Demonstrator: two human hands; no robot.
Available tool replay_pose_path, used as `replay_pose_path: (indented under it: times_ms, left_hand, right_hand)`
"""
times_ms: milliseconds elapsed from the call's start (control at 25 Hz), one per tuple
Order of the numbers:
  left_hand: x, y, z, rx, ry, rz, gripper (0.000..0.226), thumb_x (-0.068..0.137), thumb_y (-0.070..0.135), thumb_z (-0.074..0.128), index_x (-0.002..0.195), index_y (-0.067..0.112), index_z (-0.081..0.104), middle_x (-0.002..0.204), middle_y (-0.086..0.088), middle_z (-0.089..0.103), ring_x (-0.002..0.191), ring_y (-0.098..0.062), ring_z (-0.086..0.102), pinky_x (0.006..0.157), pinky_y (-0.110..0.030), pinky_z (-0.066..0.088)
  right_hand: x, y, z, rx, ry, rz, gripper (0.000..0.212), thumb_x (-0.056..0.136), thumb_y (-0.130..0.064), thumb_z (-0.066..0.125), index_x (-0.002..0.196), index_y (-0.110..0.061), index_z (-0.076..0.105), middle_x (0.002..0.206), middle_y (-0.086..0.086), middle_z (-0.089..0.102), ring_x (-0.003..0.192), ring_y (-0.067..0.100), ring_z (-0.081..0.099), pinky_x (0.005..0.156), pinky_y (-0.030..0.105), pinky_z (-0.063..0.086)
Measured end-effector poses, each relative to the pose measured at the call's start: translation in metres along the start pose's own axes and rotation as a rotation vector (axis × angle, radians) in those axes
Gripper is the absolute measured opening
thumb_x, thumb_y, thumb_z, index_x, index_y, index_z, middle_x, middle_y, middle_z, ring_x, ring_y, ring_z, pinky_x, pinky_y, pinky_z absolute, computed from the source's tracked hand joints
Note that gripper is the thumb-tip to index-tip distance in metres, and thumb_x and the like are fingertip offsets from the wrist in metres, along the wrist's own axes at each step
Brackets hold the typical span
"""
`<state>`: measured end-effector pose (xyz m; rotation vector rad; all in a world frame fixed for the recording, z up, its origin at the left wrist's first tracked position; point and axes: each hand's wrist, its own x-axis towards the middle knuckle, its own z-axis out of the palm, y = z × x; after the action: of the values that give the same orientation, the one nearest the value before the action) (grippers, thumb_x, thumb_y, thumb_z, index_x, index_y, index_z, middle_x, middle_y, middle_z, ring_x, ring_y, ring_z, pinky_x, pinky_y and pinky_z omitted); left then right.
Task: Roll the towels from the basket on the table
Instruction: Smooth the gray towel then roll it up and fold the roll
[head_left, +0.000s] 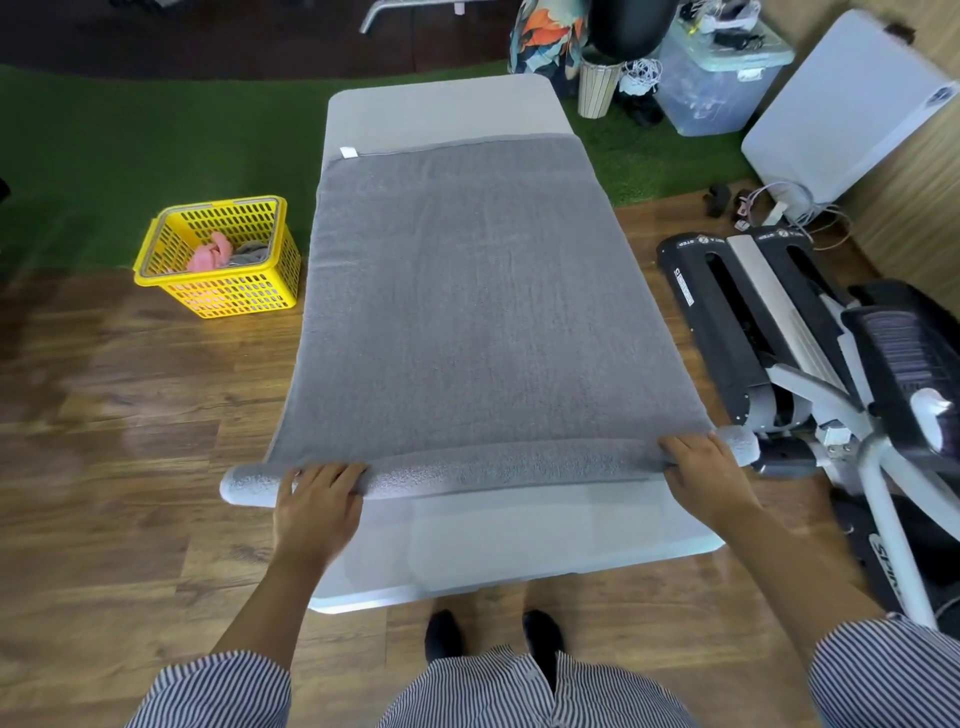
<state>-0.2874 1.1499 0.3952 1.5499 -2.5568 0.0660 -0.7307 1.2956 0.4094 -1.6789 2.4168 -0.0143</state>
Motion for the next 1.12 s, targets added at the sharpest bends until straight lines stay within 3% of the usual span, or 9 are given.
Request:
replay_pose_path:
  times_ms: [160,320,400,480,600,720,840,960,1120]
  left_hand:
    - [-0.002,-0.005,0.002,0.004,0.032,0.062,0.038,0.078,0.026,0.035,0.086,0.018,0.072,0.075,0.001,0.068,0.070,-0.024,0.066,0.074,-0.044,0.041]
    - [0.001,0.000,-0.003,-0.031,0.072,0.006,0.026,0.081,0.014,0.061,0.106,0.018,0.065,0.103,-0.002,0.067,0.091,-0.026,0.065,0.084,-0.051,0.045]
    - [0.001,0.006,0.000,-0.066,0.056,-0.024,0.025,0.087,0.024,0.052,0.106,0.019,0.067,0.106,0.000,0.068,0.097,-0.024,0.065,0.093,-0.051,0.041]
    - [-0.001,0.010,0.006,-0.078,-0.005,-0.030,0.042,0.083,0.041,0.044,0.112,0.021,0.067,0.113,0.003,0.066,0.107,-0.021,0.062,0.104,-0.053,0.033]
    - [-0.001,0.009,0.010,-0.067,-0.032,-0.021,0.047,0.074,0.035,0.055,0.117,0.019,0.065,0.117,0.002,0.065,0.113,-0.021,0.060,0.107,-0.056,0.029]
    - [0.000,0.009,0.008,-0.027,0.015,-0.006,0.032,0.081,0.015,0.063,0.113,0.018,0.066,0.109,0.002,0.067,0.104,-0.021,0.064,0.103,-0.056,0.034]
    - [-0.002,0.004,0.006,0.003,0.008,0.016,0.051,0.064,-0.006,0.076,0.108,0.018,0.067,0.097,0.004,0.067,0.092,-0.020,0.066,0.095,-0.057,0.040]
    - [-0.002,-0.008,0.009,-0.012,-0.011,0.113,0.051,0.063,-0.004,0.076,0.106,0.020,0.064,0.090,0.004,0.068,0.081,-0.021,0.068,0.088,-0.054,0.045]
    - [-0.002,-0.013,0.006,-0.054,0.058,0.119,0.033,0.085,0.016,0.046,0.114,0.018,0.061,0.108,0.002,0.067,0.097,-0.020,0.064,0.100,-0.052,0.038]
  right_hand:
    - [-0.005,-0.004,-0.009,-0.045,-0.066,0.028,0.030,0.088,-0.012,0.045,0.113,-0.006,0.061,0.103,0.017,0.065,0.102,0.037,0.054,0.106,0.044,0.027]
    - [0.000,0.001,-0.001,0.021,0.080,0.019,0.031,0.078,0.004,0.053,0.108,-0.002,0.060,0.104,0.016,0.061,0.100,0.039,0.055,0.103,0.055,0.034]
    - [0.001,0.000,0.001,0.027,0.038,0.058,0.037,0.083,0.005,0.049,0.118,-0.003,0.057,0.117,0.014,0.059,0.113,0.036,0.052,0.109,0.056,0.026]
    - [-0.001,-0.004,0.001,0.040,-0.047,0.083,0.042,0.087,-0.004,0.048,0.129,-0.007,0.049,0.134,0.010,0.050,0.130,0.028,0.040,0.114,0.051,0.010]
    - [-0.001,-0.006,-0.002,0.035,-0.118,0.070,0.053,0.083,-0.006,0.051,0.135,-0.009,0.042,0.141,0.008,0.042,0.136,0.023,0.030,0.115,0.047,0.002]
    - [0.000,-0.007,-0.003,0.031,-0.075,0.080,0.042,0.085,-0.005,0.050,0.126,-0.009,0.050,0.126,0.010,0.054,0.123,0.026,0.044,0.115,0.047,0.005]
    - [-0.001,-0.006,-0.005,0.014,-0.028,0.094,0.024,0.087,-0.008,0.048,0.108,-0.009,0.059,0.102,0.008,0.063,0.102,0.029,0.055,0.114,0.046,0.014]
    - [-0.002,-0.001,-0.006,-0.026,-0.068,0.099,0.017,0.087,-0.013,0.044,0.094,-0.013,0.060,0.089,0.004,0.063,0.093,0.026,0.057,0.113,0.044,0.013]
    - [-0.003,0.005,-0.003,-0.004,0.071,0.064,0.015,0.079,-0.005,0.056,0.092,-0.012,0.060,0.088,0.004,0.062,0.090,0.029,0.058,0.107,0.053,0.023]
